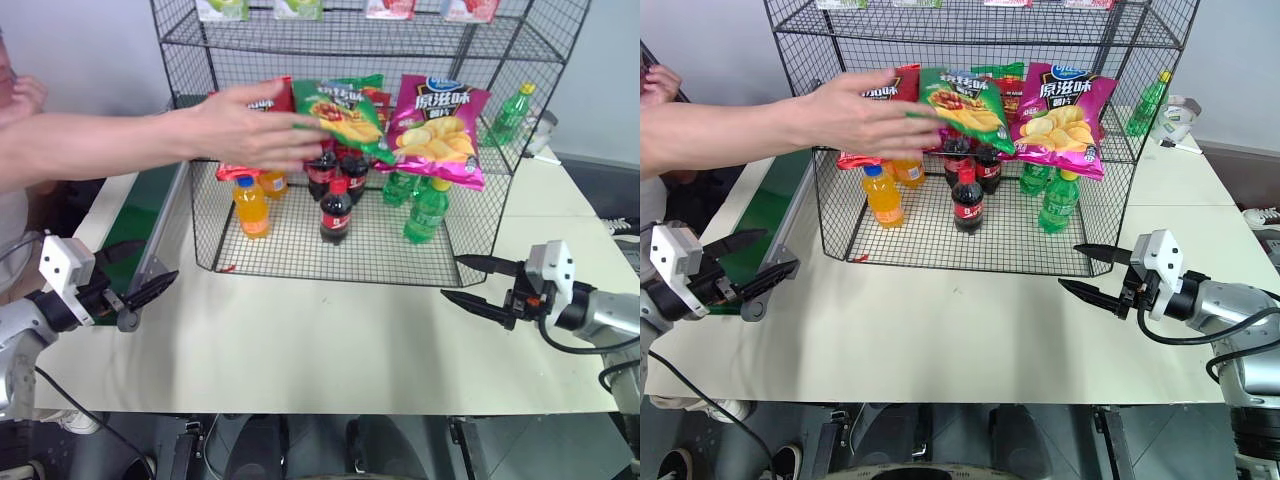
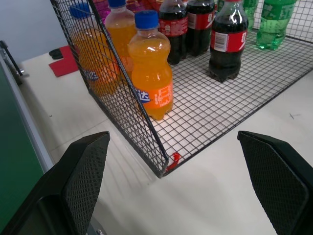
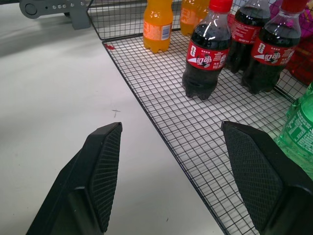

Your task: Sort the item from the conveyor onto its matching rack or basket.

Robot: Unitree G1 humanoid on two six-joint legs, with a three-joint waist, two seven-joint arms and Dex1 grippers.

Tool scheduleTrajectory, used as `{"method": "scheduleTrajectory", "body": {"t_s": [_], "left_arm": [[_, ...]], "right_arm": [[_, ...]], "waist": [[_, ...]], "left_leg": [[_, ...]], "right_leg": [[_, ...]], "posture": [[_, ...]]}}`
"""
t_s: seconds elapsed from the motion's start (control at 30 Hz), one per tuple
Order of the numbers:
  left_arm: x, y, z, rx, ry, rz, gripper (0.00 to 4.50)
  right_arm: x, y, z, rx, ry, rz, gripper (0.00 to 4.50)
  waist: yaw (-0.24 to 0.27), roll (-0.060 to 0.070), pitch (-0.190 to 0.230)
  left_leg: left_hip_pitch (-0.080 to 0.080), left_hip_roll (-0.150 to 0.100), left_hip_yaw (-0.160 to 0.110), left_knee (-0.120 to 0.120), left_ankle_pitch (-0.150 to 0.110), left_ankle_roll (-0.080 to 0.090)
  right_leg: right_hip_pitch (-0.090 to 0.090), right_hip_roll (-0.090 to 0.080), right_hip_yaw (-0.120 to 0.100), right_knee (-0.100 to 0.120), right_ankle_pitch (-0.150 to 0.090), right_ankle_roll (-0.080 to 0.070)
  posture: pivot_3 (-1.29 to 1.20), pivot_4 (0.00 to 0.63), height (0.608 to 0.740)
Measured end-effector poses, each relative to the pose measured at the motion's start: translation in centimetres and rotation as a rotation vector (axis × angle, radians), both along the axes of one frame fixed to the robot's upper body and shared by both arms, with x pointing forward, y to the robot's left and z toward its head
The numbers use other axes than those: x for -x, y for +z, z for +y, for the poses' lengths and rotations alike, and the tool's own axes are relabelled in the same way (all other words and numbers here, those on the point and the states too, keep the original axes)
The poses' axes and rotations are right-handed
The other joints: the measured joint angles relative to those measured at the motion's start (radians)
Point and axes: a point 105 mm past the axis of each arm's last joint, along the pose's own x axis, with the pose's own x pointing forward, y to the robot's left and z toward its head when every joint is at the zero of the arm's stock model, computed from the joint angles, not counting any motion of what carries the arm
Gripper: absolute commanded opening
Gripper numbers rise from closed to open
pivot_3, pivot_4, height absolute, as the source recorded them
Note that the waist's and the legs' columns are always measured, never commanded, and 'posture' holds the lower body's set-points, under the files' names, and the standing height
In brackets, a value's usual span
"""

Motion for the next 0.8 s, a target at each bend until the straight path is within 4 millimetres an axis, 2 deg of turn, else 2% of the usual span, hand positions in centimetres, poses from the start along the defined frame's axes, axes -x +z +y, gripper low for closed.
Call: {"method": "scheduleTrajectory", "body": {"t_s": [0.57, 0.8], "left_arm": [[-0.1, -0.2, -0.1, 0.058, 0.014, 0.015, 4.50], [0.0, -0.3, -0.2, 0.057, 0.003, 0.023, 4.50]], "right_arm": [[-0.6, 0.3, 0.7, 0.000, 0.025, -0.018, 3.36], [-0.9, -0.4, 1.1, -0.007, 0.052, -0.016, 3.36]], "waist": [[-0.001, 0.000, 0.000], [0.000, 0.000, 0.000]], "left_leg": [[0.000, 0.000, 0.000, 0.000, 0.000, 0.000], [0.000, 0.000, 0.000, 0.000, 0.000, 0.000]], "right_leg": [[0.000, 0.000, 0.000, 0.000, 0.000, 0.000], [0.000, 0.000, 0.000, 0.000, 0.000, 0.000]], "posture": [[0.00, 0.150, 0.739], [0.00, 0.150, 0.739]]}}
